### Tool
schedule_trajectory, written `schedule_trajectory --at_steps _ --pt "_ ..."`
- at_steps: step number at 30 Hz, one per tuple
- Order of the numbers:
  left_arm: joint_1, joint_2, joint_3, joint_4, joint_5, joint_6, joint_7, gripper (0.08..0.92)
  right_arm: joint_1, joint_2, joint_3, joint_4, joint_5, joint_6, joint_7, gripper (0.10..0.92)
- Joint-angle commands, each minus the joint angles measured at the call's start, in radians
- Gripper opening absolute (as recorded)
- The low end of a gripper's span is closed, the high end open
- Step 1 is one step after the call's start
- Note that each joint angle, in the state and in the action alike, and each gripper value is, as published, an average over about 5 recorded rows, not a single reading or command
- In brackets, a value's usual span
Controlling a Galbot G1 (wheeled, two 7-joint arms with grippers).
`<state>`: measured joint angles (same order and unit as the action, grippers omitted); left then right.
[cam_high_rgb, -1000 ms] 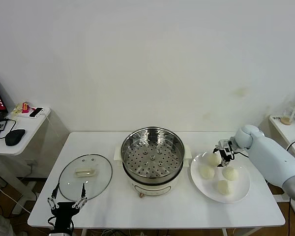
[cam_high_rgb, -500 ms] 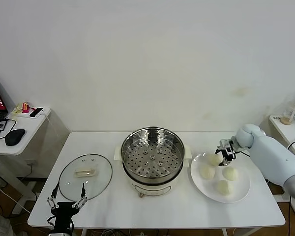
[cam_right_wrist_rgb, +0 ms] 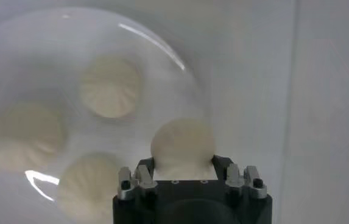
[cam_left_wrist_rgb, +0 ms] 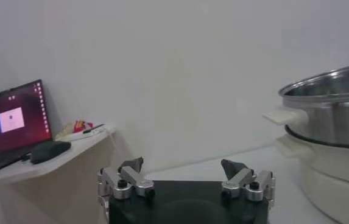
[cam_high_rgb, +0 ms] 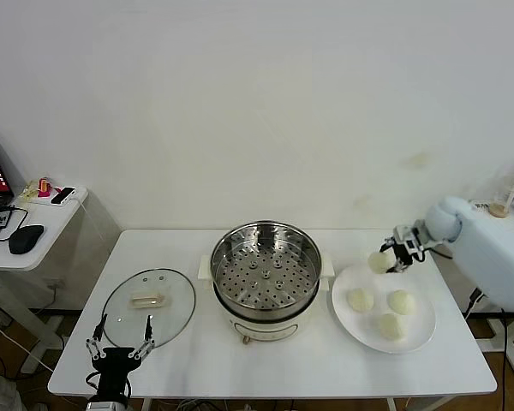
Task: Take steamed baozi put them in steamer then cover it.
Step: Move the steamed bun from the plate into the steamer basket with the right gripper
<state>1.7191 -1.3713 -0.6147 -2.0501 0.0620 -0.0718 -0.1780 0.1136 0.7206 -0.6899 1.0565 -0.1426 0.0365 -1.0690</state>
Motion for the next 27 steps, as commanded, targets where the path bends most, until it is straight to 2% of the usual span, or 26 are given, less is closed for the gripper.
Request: schedule_trajectory --at_steps 1,10,15,22,27 --pt "-0.004 0.003 0.002 0.008 -0.005 0.001 0.000 0.823 0.156 -0.066 -0.105 0.099 0.110 -0.008 -0.001 0.612" --pt "-0.020 0.023 -0.009 0.030 -0.036 0.004 0.004 0.823 0.436 0.106 -0.303 0.099 0.258 -0.025 0.010 0.616" --pt "-0.025 0.030 -0.015 0.036 -0.047 0.007 0.007 0.823 0.483 0.231 -0.364 0.104 0.302 -0.028 0.029 0.614" --pt "-0.028 0.031 -0.022 0.039 -0.049 0.010 0.009 0.823 0.466 0.372 -0.456 0.140 0.299 0.016 0.068 0.611" --pt "-0.026 0.025 -0.027 0.037 -0.049 0.012 0.010 0.823 0.431 0.420 -0.510 0.151 0.212 0.095 0.105 0.612"
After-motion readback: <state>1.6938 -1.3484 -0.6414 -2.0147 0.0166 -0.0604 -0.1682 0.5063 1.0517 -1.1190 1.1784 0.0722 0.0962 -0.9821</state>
